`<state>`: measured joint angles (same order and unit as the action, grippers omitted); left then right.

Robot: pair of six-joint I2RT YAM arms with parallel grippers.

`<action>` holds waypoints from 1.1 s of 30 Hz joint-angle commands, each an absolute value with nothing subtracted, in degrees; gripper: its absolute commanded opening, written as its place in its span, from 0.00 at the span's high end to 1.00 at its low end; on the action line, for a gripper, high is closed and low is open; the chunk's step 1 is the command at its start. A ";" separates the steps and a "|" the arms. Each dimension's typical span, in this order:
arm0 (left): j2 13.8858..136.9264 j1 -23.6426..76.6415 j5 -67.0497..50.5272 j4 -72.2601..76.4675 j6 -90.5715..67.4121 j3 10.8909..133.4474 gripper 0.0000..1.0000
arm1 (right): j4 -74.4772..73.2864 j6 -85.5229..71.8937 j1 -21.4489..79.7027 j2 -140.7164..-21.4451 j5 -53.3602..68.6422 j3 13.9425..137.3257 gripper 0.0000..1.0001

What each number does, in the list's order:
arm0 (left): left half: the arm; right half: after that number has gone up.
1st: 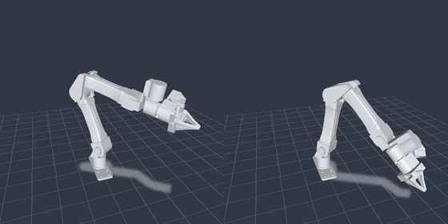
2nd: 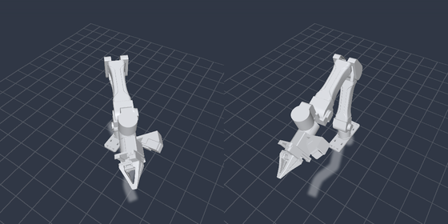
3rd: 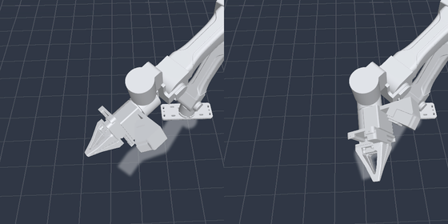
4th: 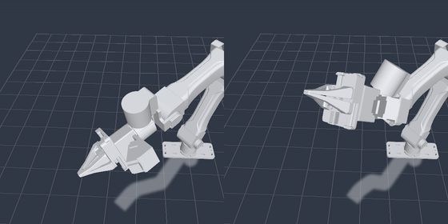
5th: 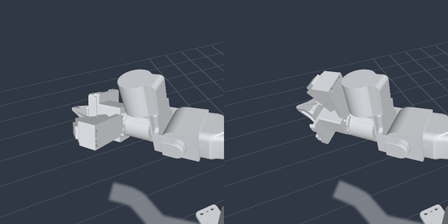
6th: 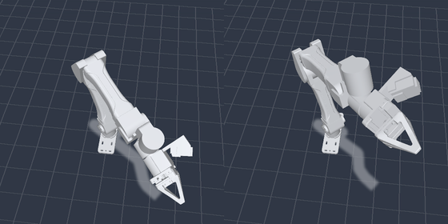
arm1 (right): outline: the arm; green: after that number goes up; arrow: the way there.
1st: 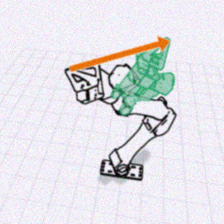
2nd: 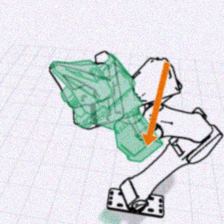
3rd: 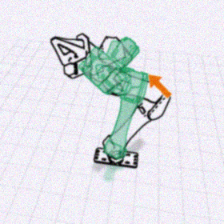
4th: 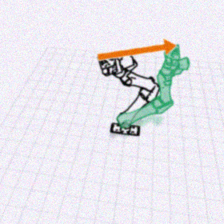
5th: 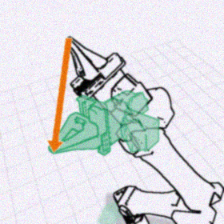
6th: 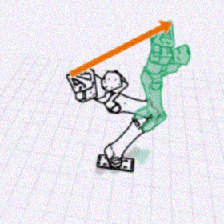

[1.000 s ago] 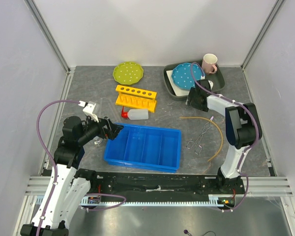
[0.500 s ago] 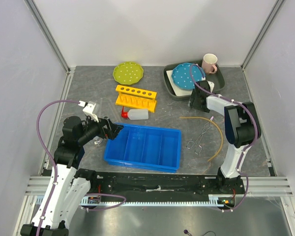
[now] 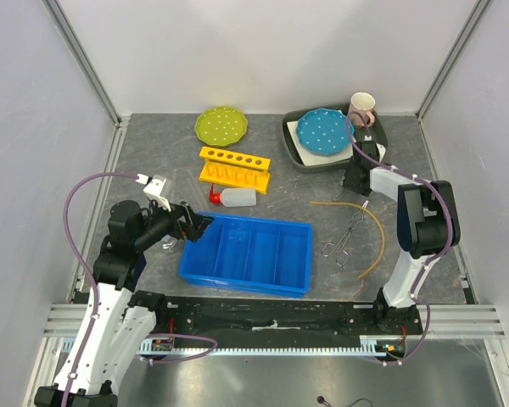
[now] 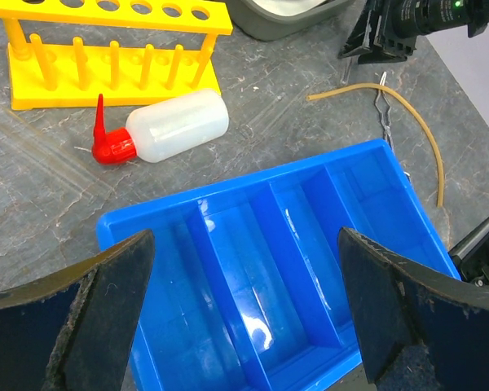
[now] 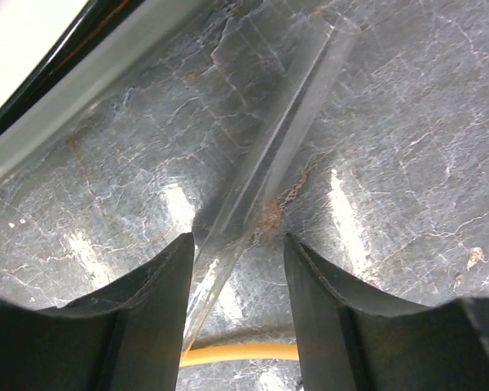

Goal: Organize the chemistry lab equipment

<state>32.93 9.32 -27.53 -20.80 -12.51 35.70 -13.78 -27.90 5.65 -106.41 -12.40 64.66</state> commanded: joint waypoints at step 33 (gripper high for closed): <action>31.99 10.55 -27.33 -18.54 -11.33 36.21 0.00 | -5.72 -40.60 -7.29 -98.00 14.50 58.28 0.75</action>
<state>32.60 10.35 -27.40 -20.82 -12.53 35.70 -9.37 -38.00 -6.98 -102.59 10.85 60.05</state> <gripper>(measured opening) 0.995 0.283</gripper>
